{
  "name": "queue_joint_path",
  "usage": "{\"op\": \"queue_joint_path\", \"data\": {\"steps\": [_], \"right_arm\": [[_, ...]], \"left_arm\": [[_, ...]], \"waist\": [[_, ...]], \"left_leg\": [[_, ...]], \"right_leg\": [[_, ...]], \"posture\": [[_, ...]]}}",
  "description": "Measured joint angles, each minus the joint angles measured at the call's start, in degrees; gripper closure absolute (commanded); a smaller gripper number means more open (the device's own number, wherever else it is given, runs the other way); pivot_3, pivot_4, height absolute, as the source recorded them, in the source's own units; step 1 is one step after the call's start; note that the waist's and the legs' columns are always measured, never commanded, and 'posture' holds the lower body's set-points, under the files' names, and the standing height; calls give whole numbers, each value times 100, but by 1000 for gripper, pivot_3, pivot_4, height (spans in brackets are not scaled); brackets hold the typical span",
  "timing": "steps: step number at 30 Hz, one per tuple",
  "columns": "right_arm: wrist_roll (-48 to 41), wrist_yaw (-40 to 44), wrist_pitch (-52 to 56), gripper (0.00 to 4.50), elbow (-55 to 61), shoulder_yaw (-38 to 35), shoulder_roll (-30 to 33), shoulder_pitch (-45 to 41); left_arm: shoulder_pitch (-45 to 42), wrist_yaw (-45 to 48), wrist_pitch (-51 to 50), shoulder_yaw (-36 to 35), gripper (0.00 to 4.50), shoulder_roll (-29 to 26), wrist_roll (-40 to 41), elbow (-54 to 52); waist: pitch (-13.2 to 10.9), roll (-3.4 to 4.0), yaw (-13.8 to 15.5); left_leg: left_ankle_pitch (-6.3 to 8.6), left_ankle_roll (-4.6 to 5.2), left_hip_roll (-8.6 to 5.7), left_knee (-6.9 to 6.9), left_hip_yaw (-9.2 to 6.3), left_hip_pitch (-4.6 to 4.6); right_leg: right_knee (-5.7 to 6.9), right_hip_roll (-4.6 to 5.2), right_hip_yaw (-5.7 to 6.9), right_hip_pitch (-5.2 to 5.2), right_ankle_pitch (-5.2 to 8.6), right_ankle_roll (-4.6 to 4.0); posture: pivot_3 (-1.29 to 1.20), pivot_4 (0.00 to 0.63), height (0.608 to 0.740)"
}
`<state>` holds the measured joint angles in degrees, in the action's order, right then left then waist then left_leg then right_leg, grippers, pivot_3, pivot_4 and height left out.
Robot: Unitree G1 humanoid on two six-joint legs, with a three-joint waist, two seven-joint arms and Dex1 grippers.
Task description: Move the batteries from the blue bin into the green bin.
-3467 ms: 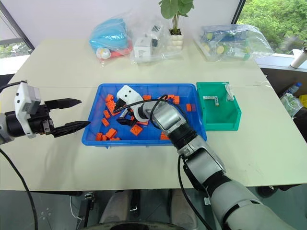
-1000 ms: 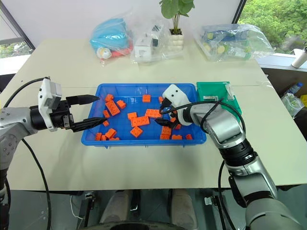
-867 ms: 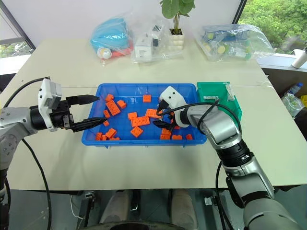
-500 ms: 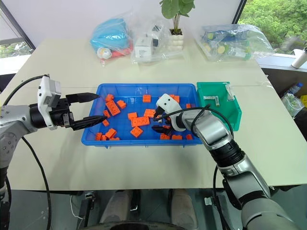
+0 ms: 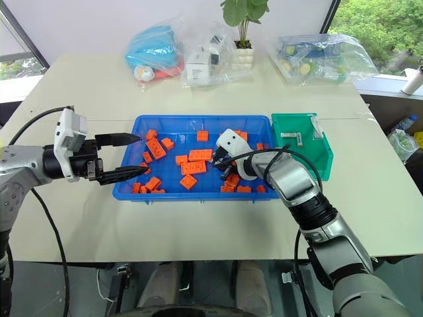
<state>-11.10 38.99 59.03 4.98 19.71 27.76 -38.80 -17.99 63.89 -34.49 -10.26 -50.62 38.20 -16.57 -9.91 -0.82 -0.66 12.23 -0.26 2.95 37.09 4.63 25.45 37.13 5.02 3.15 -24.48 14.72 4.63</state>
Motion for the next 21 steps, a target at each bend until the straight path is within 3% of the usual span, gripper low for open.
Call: {"op": "queue_joint_path", "data": {"steps": [6,9,13,15,21], "right_arm": [[-367,60,477,4418,290,-984,478,-363],[-491,84,674,4418,383,-1658,1150,-590],[-427,81,703,4418,408,-2354,2318,-82],[-428,84,723,4418,501,-2439,2479,305],[-494,18,698,1581,640,-2444,2494,752]], "left_arm": [[-203,184,0,116,0,5,7,-28],[-292,240,1,263,0,58,5,-42],[-321,276,38,325,0,142,-21,18],[-356,319,96,398,0,187,-47,84],[-564,425,247,527,0,293,-143,251]], "waist": [[-3,3,3],[-4,4,41],[-3,2,111],[-4,2,102],[-5,5,20]], "left_leg": [[0,0,0,0,1,2],[0,0,-2,-2,0,5],[2,3,-3,-4,5,2],[2,3,0,-3,7,-1],[1,3,1,-1,6,-2]], "right_leg": [[0,0,0,-3,0,0],[-4,2,1,-3,0,0],[-10,2,0,-3,8,-14],[-8,1,-1,-3,10,-18],[-3,-2,-2,-3,3,-5]], "posture": [[0,150,736],[0,150,736],[0,150,736],[0,150,736],[0,150,736]]}}
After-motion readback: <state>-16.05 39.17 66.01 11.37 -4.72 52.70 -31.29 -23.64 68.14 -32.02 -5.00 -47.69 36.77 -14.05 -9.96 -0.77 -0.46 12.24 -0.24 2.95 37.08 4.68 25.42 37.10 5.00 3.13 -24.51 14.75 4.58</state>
